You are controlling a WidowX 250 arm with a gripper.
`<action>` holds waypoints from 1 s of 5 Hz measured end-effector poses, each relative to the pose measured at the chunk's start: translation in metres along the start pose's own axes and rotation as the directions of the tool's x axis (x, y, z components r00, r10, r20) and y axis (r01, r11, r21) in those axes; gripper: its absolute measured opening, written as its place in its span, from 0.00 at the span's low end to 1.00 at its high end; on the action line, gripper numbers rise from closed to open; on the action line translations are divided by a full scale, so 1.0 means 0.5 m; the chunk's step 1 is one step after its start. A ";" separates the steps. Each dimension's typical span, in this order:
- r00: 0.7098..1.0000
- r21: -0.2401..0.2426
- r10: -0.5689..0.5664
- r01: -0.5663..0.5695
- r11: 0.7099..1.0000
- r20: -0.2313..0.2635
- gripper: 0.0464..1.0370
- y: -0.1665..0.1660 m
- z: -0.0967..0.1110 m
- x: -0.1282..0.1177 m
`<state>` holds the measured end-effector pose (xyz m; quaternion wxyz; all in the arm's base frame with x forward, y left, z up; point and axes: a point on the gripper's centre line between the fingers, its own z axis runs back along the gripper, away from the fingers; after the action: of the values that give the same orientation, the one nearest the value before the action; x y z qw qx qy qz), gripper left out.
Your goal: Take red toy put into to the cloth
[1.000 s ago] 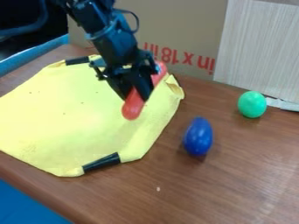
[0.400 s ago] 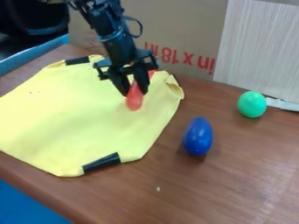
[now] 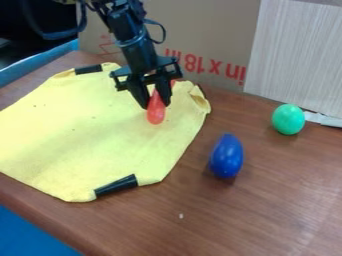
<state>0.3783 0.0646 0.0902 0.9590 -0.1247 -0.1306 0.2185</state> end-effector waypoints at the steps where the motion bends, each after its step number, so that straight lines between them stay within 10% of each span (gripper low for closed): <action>1: 1.000 -0.015 -0.009 0.009 1.000 0.001 0.41 -0.004 0.001 0.000; 2: 1.000 -0.024 -0.024 0.023 0.999 -0.018 0.49 0.010 0.005 -0.004; 4: 0.998 -0.022 -0.060 0.060 0.998 -0.012 0.97 0.009 0.016 -0.002; 5: 0.995 -0.026 -0.093 0.094 0.995 0.030 0.96 0.003 0.040 0.004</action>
<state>0.3734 0.0704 0.1088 0.9644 -0.1284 -0.1529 0.1731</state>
